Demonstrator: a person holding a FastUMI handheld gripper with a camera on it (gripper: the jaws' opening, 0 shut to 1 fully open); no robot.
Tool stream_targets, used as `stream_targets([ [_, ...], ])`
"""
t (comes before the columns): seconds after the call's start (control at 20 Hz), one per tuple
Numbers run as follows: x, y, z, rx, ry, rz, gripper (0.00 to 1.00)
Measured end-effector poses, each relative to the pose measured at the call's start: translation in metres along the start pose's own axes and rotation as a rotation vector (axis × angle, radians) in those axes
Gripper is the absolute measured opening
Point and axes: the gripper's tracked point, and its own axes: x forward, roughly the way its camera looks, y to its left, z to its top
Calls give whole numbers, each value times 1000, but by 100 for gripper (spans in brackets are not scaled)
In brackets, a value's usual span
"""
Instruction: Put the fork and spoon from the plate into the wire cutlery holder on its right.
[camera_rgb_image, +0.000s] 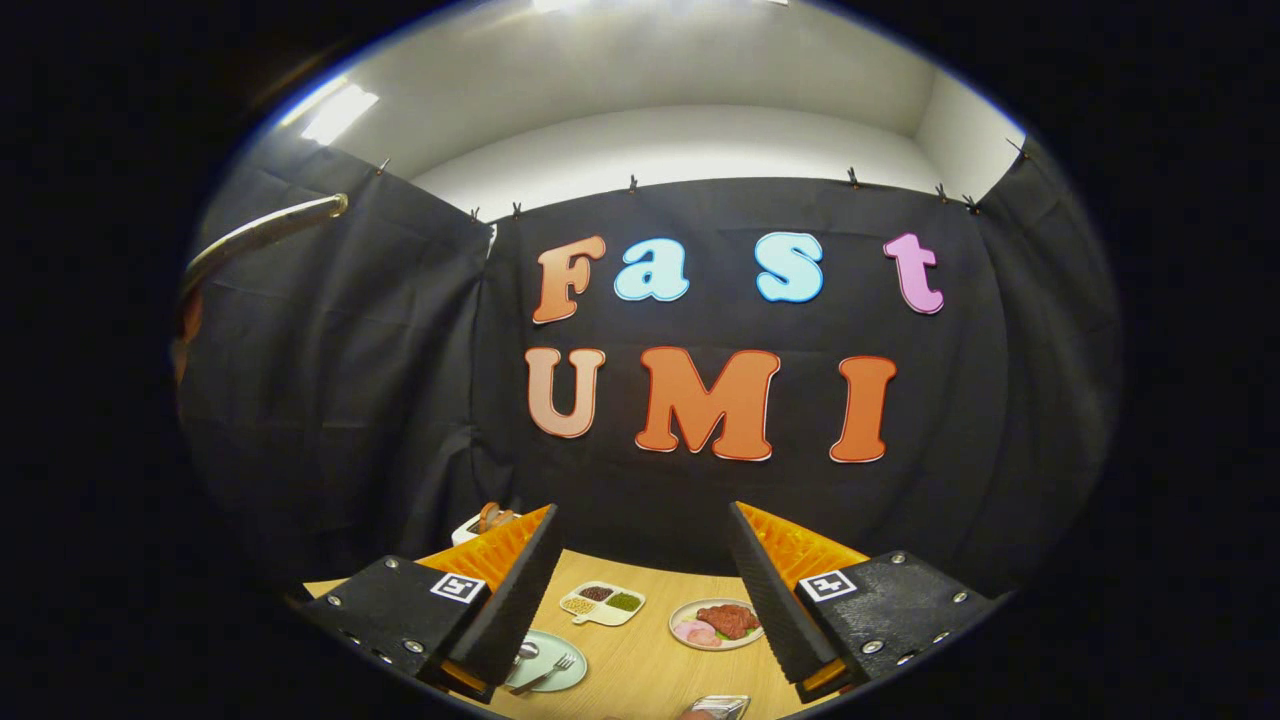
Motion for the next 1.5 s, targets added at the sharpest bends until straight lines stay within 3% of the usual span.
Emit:
stream_targets([
  [0.35,16,41,-73,43,207,62,98],
  [0.8,40,132,-213,131,703,81,97],
  [1.05,35,156,-300,146,1008,79,80],
  [1.35,32,159,-360,115,1200,64,78],
  [1.5,30,158,-382,106,1290,54,71],
])
